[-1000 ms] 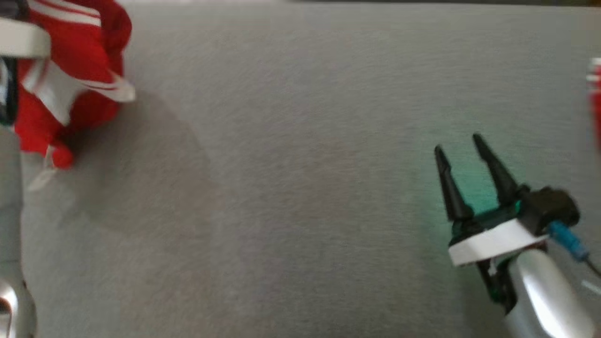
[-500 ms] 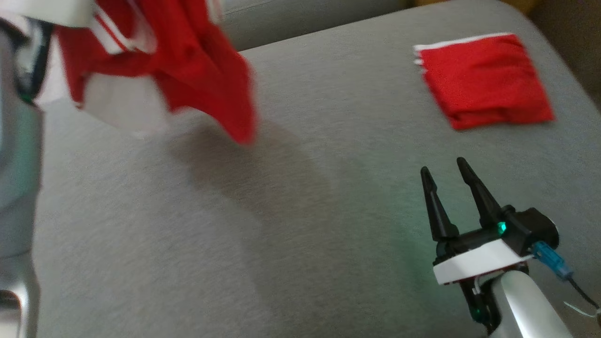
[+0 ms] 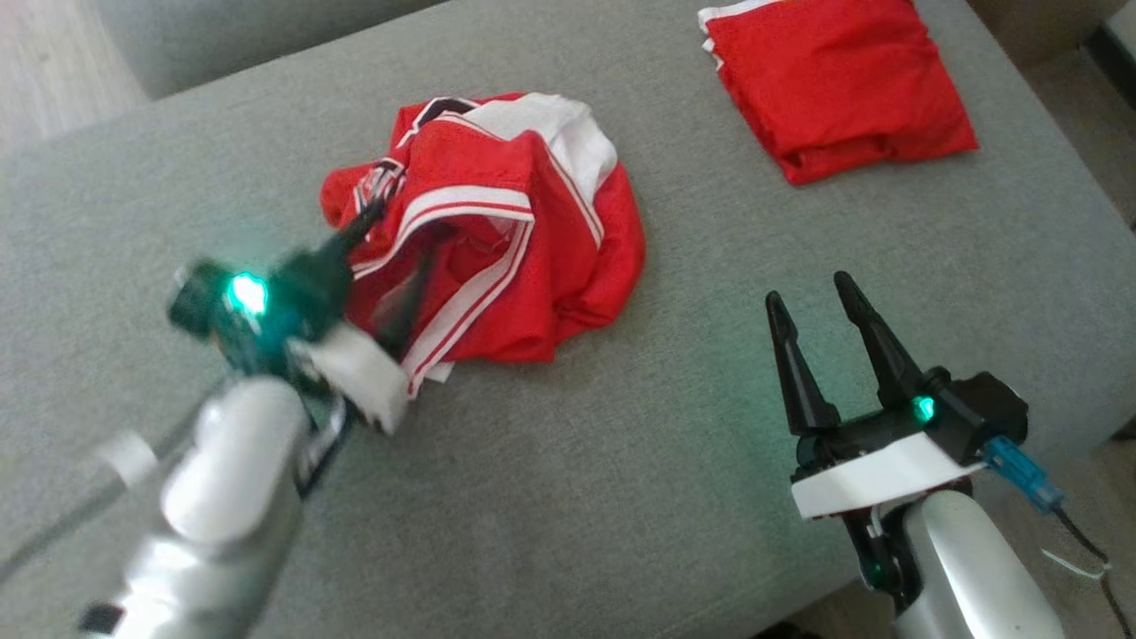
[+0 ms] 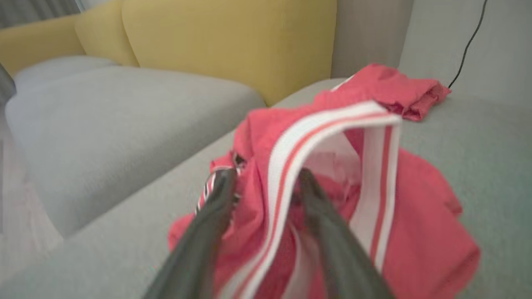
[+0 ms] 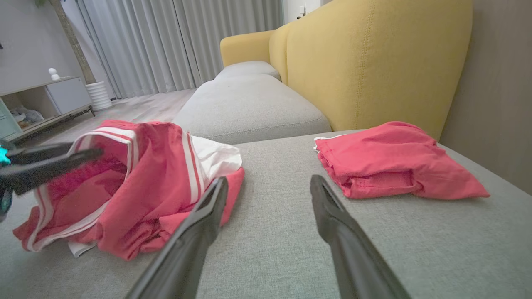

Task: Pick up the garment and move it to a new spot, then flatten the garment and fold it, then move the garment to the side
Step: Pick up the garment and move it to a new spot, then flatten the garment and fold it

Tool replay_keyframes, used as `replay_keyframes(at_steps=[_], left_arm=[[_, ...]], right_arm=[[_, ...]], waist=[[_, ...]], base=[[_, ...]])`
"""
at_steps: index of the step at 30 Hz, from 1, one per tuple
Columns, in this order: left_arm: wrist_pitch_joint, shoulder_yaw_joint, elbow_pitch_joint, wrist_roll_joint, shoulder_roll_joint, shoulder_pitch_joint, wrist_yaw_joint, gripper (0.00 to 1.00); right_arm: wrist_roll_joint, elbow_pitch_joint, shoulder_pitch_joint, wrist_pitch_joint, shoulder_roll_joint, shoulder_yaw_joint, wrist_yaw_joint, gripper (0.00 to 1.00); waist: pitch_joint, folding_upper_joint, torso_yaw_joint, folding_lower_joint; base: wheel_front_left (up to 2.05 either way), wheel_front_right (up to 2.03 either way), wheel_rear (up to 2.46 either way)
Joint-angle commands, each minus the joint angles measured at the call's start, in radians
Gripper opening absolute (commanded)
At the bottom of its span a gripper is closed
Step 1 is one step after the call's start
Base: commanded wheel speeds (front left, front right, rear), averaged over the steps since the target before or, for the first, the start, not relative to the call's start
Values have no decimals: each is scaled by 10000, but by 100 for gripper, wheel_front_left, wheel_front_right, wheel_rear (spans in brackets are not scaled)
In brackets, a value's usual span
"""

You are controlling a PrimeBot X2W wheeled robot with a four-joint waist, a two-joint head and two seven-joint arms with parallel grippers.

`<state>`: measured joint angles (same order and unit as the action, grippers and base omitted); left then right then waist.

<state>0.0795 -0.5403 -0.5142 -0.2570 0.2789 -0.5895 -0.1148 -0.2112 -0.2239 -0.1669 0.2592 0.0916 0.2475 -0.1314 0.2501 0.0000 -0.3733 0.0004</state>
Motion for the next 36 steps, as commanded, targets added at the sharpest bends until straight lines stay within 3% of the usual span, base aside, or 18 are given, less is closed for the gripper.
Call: replay_keyframes(at_steps=[1,4,7,15,21,26,36], left_arm=[[517,348,157,-54,-9,-301,212,100],[1524,437,-252,-223,-561,361,569,100],[1802,814,-131,-451,-1003,1164,883,100],[1820,2542,2449,-103,-1828,4217,1325,100],[1821,3558,3517,369,-2130,5891,1497,100],[1822,4041,4457,666,-2269,6850,1661,100],[1822,3702,4702,600,-2284,7303,1889,100]], right_arm=[[-62,219,-201,26,-80,114,7,100],[-81,93,-45,26,-104,-27,7,100],[-84,-73,205,26,-54,-130,7,100],[6,-408,1044,26,133,-760,7,100],[78,-557,1574,26,40,-1047,7,100],[135,-426,1871,26,-113,-1281,7,100],[108,-288,2243,26,-299,-1377,7,100]], waist=[[-26,0,177,-4],[-249,0,616,-4],[-660,0,1169,-4],[-2008,0,3130,-4],[-2648,0,4023,-4],[-2908,0,4474,-4],[-3184,0,4536,-4]], base=[[0,0,0],[0,0,0],[0,0,0],[0,0,0],[0,0,0],[0,0,0],[0,0,0]])
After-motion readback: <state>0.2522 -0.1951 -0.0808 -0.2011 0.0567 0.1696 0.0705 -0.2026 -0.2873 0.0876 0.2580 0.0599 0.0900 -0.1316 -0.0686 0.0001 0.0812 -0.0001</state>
